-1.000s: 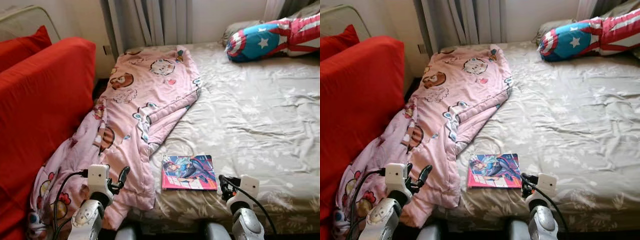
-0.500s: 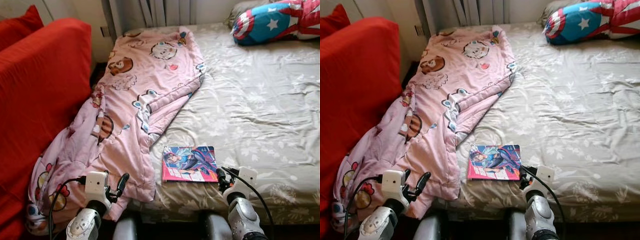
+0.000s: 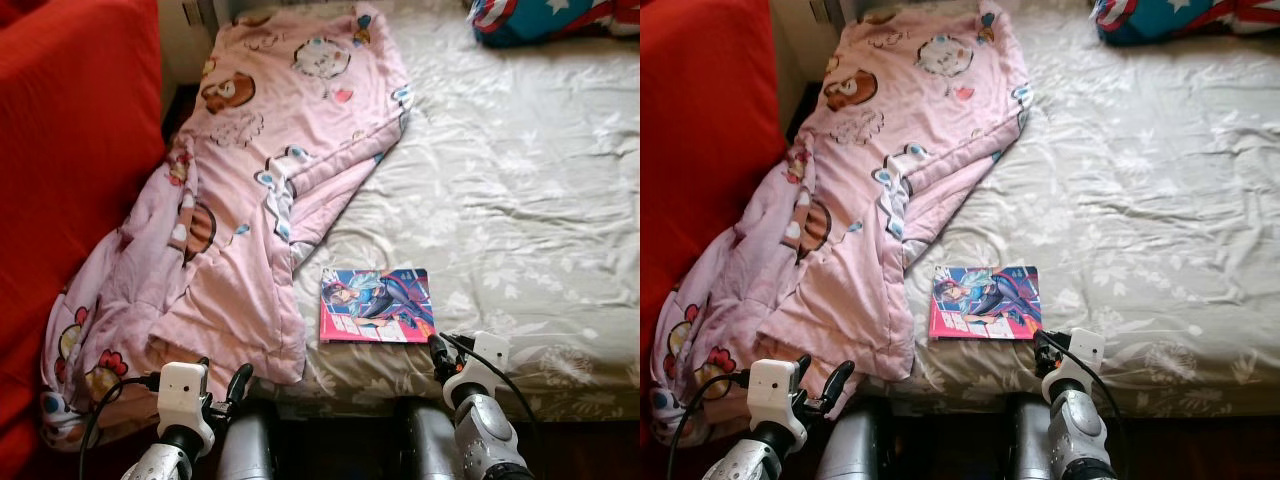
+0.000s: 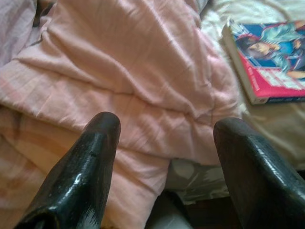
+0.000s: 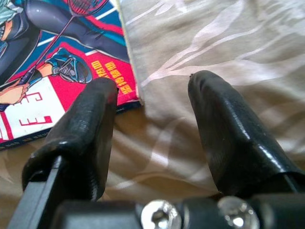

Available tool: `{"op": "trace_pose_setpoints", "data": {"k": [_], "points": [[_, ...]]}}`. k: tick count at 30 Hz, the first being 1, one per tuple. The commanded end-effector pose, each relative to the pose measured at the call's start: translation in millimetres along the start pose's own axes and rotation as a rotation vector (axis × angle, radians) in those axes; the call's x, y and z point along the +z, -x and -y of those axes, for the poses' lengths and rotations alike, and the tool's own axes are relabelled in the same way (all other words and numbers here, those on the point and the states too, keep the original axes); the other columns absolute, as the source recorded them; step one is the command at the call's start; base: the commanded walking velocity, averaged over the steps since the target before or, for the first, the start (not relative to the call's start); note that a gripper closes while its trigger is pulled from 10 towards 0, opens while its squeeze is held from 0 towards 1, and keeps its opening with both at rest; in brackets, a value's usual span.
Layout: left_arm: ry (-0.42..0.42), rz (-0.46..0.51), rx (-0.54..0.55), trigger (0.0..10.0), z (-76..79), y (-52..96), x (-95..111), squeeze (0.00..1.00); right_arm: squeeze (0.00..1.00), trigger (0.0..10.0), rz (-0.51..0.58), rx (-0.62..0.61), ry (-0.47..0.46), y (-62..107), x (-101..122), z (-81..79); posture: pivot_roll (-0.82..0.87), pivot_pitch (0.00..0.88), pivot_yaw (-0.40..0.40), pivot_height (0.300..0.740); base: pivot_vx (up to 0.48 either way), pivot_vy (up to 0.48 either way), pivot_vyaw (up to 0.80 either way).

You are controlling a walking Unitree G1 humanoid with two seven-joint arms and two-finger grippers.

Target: Clean up the room

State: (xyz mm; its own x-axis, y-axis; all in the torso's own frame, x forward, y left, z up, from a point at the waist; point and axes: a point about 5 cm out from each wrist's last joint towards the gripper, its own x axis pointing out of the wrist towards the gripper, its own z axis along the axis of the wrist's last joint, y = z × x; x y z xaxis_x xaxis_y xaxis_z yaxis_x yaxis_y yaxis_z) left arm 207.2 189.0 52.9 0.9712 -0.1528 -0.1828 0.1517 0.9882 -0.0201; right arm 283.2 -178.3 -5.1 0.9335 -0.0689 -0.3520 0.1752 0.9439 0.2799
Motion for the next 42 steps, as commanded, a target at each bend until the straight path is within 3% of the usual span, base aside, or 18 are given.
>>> {"op": "trace_pose_setpoints", "data": {"k": [1, 16, 29, 35, 42], "points": [[-0.004, -0.027, 0.012, 10.0, -3.2, 6.1, -2.0, 0.00, 0.00, 10.0, -0.019, -0.001, -0.003, 1.1, -3.8, 0.2, 0.15, 0.289, 0.066, 0.582, 0.000, 0.000, 0.00], [-0.019, -0.057, 0.028, 10.0, -1.9, 26.6, 3.8, 0.00, 0.00, 10.0, 0.158, 0.086, -0.083, -10.3, 34.4, -3.9, 0.19, 0.334, 0.073, 0.582, 0.000, 0.000, 0.00], [-0.043, -0.072, 0.031, 10.0, -5.1, 29.9, 5.9, 0.00, 0.00, 10.0, 0.129, 0.168, -0.175, -9.8, 27.1, -12.8, 0.20, 0.345, 0.077, 0.582, 0.000, 0.000, 0.00], [-0.071, -0.074, 0.017, 10.0, -4.9, 32.1, 8.2, 0.00, 0.00, 10.0, 0.090, 0.202, -0.309, -5.3, 13.3, -14.3, 0.21, 0.347, 0.086, 0.582, 0.000, 0.000, 0.00], [-0.083, -0.072, 0.017, 10.0, -5.9, 31.4, 9.2, 0.00, 0.00, 10.0, 0.060, 0.131, -0.470, 1.7, -0.6, 2.5, 0.21, 0.348, 0.090, 0.582, 0.000, 0.000, 0.00]]}}
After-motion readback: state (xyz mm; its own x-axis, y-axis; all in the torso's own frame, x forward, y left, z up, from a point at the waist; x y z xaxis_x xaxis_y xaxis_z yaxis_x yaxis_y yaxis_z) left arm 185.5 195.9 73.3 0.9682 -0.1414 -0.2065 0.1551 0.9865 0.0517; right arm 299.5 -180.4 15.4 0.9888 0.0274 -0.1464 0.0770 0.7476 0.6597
